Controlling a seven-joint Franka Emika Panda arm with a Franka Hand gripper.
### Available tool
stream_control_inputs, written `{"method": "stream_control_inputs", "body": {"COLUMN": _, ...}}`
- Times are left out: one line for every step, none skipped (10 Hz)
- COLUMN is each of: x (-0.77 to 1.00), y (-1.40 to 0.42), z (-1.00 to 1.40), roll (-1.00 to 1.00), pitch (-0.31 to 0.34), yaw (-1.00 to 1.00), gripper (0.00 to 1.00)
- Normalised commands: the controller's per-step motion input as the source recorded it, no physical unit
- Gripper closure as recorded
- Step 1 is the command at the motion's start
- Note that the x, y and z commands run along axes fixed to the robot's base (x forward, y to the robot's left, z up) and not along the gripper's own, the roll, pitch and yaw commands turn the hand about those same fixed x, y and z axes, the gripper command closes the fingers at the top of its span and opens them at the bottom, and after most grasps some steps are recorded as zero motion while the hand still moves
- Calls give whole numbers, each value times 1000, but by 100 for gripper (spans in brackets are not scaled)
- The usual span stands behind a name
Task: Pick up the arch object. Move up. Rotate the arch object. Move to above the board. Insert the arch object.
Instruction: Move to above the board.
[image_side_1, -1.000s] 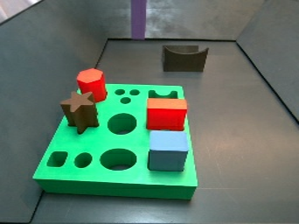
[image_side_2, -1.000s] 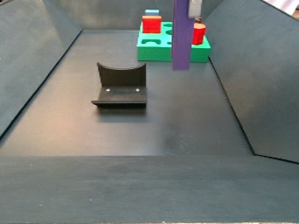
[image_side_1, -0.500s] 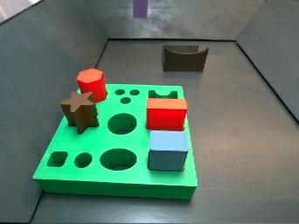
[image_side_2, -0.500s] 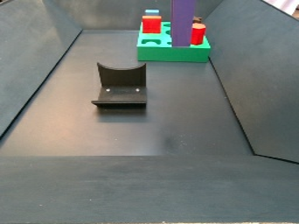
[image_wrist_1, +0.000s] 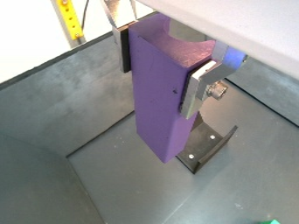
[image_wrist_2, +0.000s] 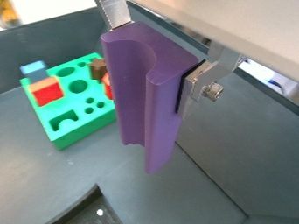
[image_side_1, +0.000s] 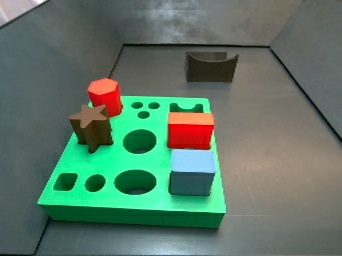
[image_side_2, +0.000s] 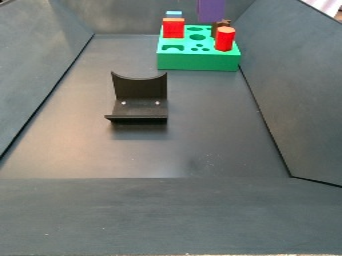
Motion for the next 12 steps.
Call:
{"method": "stream_control_inputs", "body": {"x": 117, "y": -1000, "z": 29, "roll": 13, "pitch": 11, "yaw": 1000, "gripper": 100}}
{"method": "stream_control_inputs", "body": {"x": 119, "y": -1000, "z": 32, "roll": 14, "pitch": 11, "yaw": 1000, "gripper": 100}}
{"method": "stream_control_inputs", "body": {"x": 127, "y": -1000, "z": 36, "roll": 6, "pitch": 13, "yaw": 1000, "gripper": 100}}
{"method": "stream_control_inputs", "body": {"x": 133, "y": -1000, "z": 35, "roll": 12, "pitch": 15, "yaw": 1000, "gripper": 100}}
{"method": "stream_control_inputs", "body": {"x": 143, "y": -1000, "z": 35, "roll": 17, "pitch": 18, "yaw": 1000, "gripper": 100}}
{"method": "stream_control_inputs", "body": {"x": 150, "y": -1000, "z": 36, "roll": 14, "pitch": 20, "yaw": 1000, "gripper": 100}}
{"method": "stream_control_inputs", "body": {"x": 167, "y": -1000, "z": 35, "roll": 22, "pitch": 25, "yaw": 1000, "gripper": 100}}
{"method": "stream_control_inputs", "body": {"x": 183, "y": -1000, "z": 36, "roll": 24, "pitch": 29, "yaw": 1000, "gripper": 100}}
{"method": "stream_control_inputs", "body": {"x": 210, "y": -1000, "z": 41, "roll": 26, "pitch": 37, "yaw": 1000, "gripper": 100}}
{"method": "stream_control_inputs", "body": {"x": 216, "y": -1000, "z": 43, "roll": 30, "pitch": 40, "yaw": 1000, "gripper": 100}}
{"method": "stream_control_inputs", "body": {"x": 172, "y": -648, "z": 28, "roll": 40, "pitch": 51, "yaw": 1000, "gripper": 100}}
{"method": "stream_control_inputs", "body": {"x": 135, "y": -334, "z": 20, "roll": 48, "pitch": 61, "yaw": 1000, "gripper": 100}}
